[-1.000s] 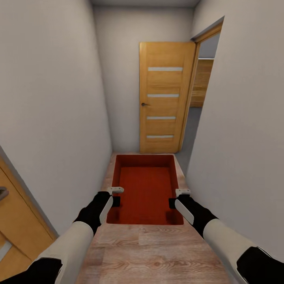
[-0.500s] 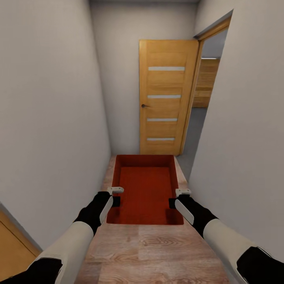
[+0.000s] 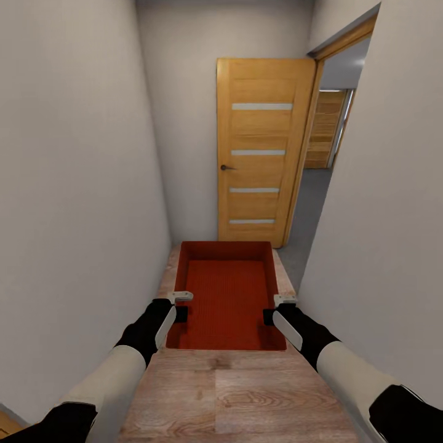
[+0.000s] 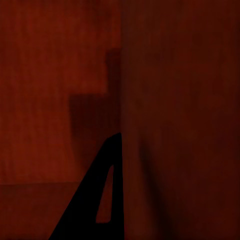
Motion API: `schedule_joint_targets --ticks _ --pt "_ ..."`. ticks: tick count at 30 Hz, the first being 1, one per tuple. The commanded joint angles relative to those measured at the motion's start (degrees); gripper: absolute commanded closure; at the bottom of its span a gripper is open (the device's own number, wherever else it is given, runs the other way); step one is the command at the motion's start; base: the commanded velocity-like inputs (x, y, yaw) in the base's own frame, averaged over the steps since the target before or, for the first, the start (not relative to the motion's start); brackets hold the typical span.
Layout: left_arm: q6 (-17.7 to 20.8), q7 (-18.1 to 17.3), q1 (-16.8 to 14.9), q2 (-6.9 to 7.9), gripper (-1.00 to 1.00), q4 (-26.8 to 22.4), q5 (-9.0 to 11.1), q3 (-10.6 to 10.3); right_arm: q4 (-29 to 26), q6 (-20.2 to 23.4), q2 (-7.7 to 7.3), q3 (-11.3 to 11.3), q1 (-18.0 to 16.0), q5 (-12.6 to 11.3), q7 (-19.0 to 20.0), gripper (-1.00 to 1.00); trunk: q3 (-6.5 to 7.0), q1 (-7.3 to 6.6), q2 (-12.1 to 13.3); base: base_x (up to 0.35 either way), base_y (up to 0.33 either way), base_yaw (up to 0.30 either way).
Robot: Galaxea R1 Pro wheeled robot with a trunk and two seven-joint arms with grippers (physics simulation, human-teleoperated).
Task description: Move the two storage containers from the living room to the garage. In the garage, place one container on the floor and stack the other container on top of it (either order is fine).
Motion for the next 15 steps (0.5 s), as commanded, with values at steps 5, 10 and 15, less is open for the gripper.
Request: schedule_joint_targets --ticks 5,10,15 --pt "0.4 0.6 0.0 0.06 1.00 0.0 0.0 -0.1 -0.1 -1.5 -3.10 -2.7 -0.1 2.7 -0.8 1.00 -0.12 0.07 -0.1 0.323 0.000 0.000" --pt "0.4 0.6 0.0 0.06 1.00 0.0 0.0 -0.1 -0.1 -1.5 -3.16 -2.7 -0.1 2.7 -0.8 1.00 -0.12 0.07 -0.1 0.323 0.000 0.000" --pt "0.4 0.6 0.0 0.06 1.00 0.0 0.0 -0.1 -0.1 -1.5 -3.17 -2.7 -0.1 2.7 -0.8 1.00 -0.12 0.07 -0.1 0.323 0.000 0.000"
